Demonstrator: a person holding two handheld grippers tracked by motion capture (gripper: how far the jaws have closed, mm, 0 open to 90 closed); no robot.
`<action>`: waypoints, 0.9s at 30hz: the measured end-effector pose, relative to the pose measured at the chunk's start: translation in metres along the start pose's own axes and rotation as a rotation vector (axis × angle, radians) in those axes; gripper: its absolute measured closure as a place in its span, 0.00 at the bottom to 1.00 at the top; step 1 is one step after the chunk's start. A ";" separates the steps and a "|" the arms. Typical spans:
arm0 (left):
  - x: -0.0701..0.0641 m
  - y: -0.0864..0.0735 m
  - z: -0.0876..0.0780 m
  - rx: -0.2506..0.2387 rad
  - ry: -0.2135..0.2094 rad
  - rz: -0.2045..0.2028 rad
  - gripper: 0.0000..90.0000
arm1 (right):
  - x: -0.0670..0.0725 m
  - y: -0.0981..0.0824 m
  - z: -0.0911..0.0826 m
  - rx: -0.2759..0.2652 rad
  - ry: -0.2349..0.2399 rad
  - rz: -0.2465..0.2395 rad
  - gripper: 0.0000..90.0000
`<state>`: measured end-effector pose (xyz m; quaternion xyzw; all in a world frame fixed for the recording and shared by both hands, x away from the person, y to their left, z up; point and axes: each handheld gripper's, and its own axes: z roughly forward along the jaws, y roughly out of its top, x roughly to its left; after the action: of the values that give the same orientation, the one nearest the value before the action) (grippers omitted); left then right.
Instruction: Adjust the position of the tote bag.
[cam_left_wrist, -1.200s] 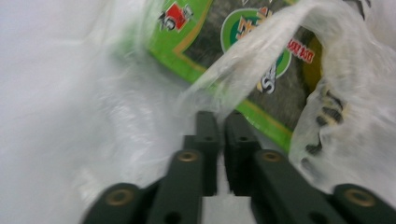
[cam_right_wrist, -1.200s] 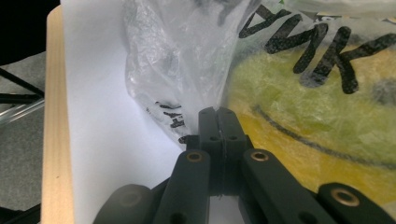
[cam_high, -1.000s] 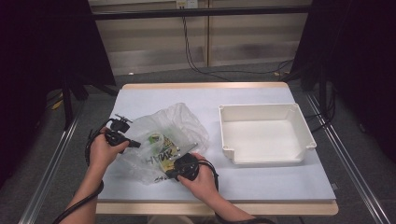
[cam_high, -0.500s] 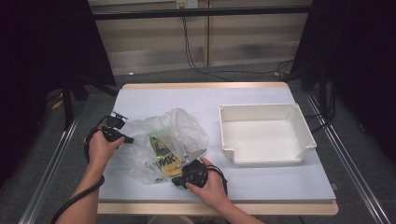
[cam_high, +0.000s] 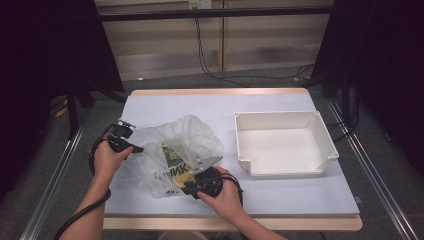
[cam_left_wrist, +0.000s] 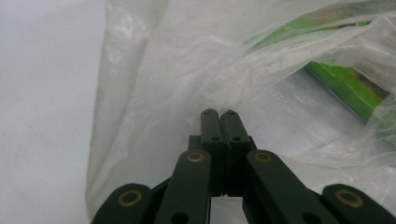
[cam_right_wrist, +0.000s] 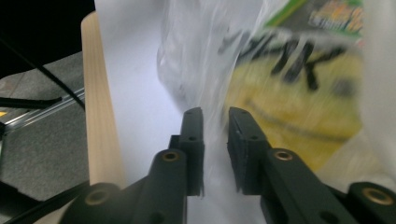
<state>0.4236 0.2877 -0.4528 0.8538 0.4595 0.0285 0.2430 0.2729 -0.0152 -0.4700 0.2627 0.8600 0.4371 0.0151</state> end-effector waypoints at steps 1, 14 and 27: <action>-0.001 0.000 0.000 0.000 -0.002 -0.001 1.00 | -0.001 0.004 -0.001 -0.006 -0.004 -0.010 0.86; -0.002 0.002 0.005 0.031 -0.014 0.028 1.00 | -0.018 0.039 0.022 -0.034 -0.082 -0.035 0.56; -0.002 0.003 0.007 0.038 -0.012 0.027 1.00 | -0.034 0.042 0.045 0.017 -0.128 -0.069 0.53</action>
<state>0.4261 0.2820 -0.4573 0.8646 0.4470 0.0179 0.2290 0.3319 0.0225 -0.4726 0.2604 0.8696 0.4113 0.0827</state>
